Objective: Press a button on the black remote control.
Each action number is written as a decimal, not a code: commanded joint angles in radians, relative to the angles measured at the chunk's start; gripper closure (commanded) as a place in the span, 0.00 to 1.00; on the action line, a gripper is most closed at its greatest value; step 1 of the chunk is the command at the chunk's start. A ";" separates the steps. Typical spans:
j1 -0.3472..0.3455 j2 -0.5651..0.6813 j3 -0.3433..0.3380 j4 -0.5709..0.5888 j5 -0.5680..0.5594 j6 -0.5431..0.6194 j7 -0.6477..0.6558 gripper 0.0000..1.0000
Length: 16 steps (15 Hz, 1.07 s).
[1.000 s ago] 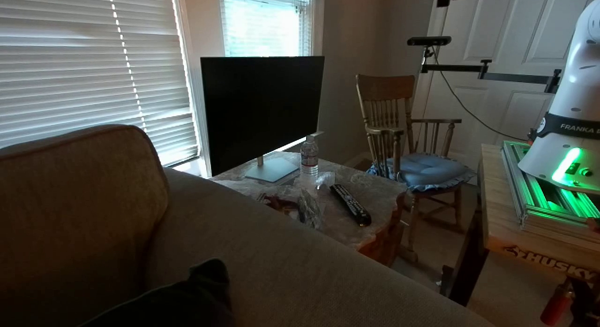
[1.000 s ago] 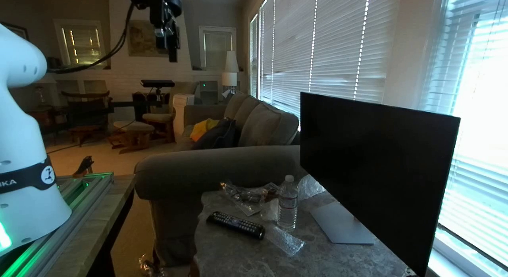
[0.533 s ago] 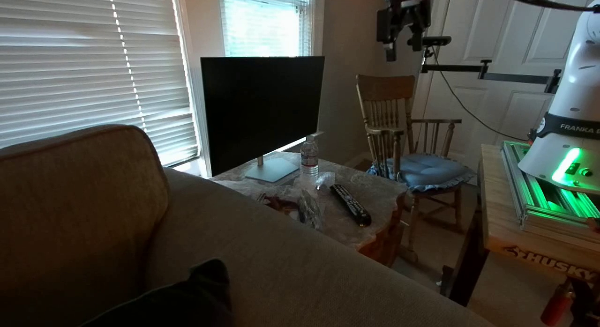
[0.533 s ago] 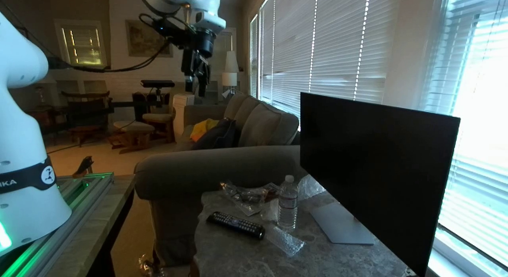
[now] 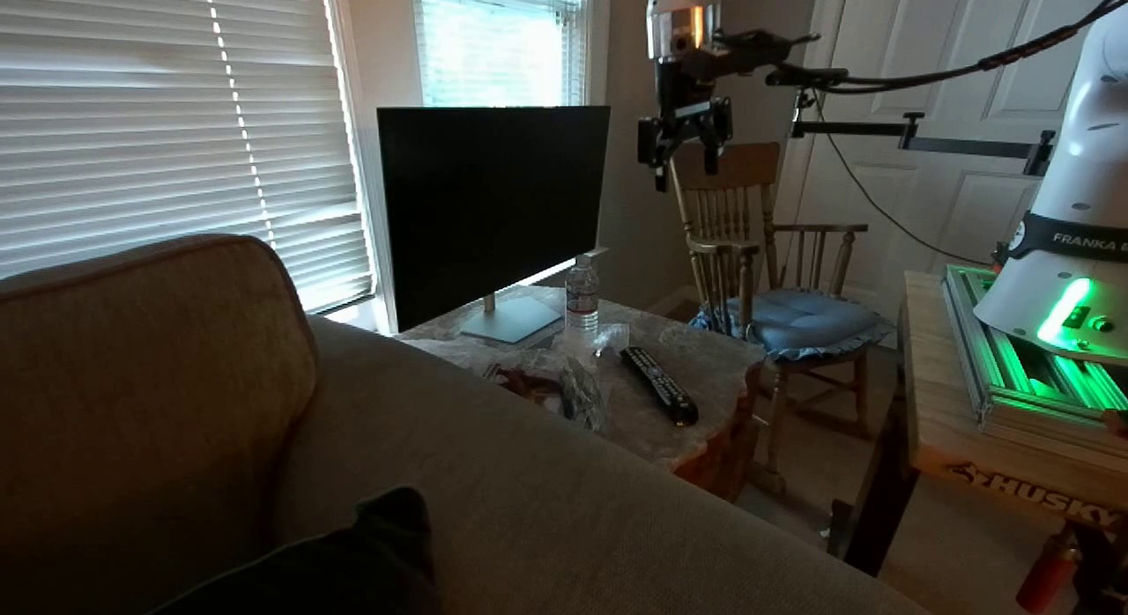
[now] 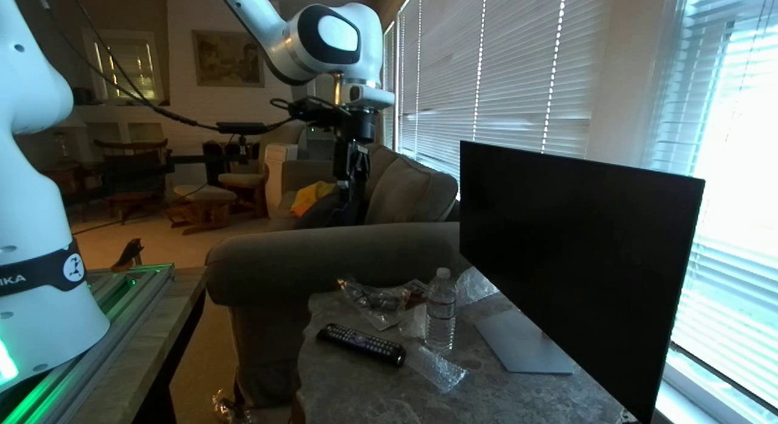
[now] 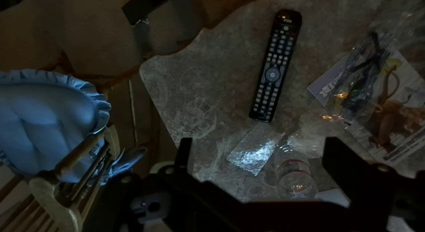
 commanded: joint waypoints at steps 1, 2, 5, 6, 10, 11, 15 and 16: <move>0.045 0.153 -0.091 0.075 -0.043 0.075 0.088 0.00; 0.053 0.190 -0.115 0.087 -0.031 0.121 0.070 0.00; 0.081 0.176 -0.160 0.062 0.006 0.138 0.023 0.00; 0.084 0.200 -0.169 0.073 0.008 0.150 0.022 0.00; 0.092 0.218 -0.172 0.092 0.009 0.152 0.021 0.00; 0.097 0.219 -0.177 0.092 0.009 0.152 0.022 0.00; 0.119 0.277 -0.196 0.120 0.024 0.175 0.035 0.00; 0.122 0.300 -0.198 0.127 0.035 0.204 0.038 0.00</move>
